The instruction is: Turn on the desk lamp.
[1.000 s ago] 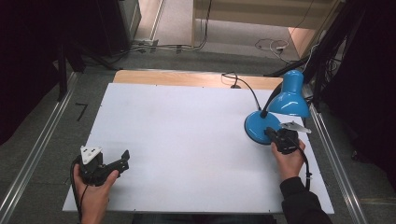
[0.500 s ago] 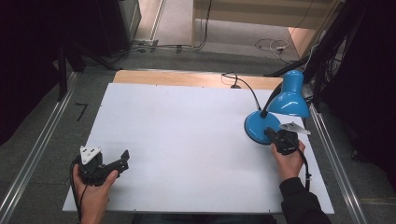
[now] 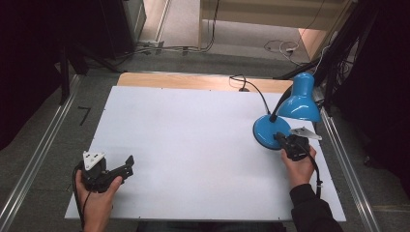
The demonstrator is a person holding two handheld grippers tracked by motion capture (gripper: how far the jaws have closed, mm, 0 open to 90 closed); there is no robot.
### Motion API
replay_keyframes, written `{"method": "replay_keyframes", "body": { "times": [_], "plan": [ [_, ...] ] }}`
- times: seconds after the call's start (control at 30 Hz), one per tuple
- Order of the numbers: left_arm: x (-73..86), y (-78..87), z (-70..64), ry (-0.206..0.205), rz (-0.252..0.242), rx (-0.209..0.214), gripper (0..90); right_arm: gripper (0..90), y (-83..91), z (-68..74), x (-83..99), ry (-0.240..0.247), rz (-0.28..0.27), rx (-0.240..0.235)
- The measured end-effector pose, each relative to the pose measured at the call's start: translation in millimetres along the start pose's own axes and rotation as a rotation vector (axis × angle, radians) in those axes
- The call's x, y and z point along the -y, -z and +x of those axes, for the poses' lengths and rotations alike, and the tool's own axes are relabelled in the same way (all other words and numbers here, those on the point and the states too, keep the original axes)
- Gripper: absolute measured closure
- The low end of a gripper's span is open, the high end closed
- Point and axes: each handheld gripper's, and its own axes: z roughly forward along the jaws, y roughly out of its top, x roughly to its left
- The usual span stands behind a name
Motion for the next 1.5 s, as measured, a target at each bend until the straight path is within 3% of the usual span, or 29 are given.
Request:
{"method": "replay_keyframes", "body": {
  "times": [0.23,0.97,1.3,1.5],
  "plan": [
    [-0.1,0.2,-0.1,-0.001,-0.001,0.000,4.4,88.1,1.4,3.3,1.7,0.018,0.008,0.002],
    [-0.3,0.3,0.4,0.000,0.001,0.003,4.4,87.6,1.8,1.0,1.8,-0.009,0.008,-0.014],
    [-0.4,0.2,0.7,0.002,-0.001,0.005,4.4,78.2,3.4,1.6,1.2,-0.028,0.000,-0.038],
    [-0.4,0.3,0.6,0.002,0.000,0.004,4.4,63.2,5.2,-1.1,0.1,-0.058,-0.018,-0.046]
  ]
}}
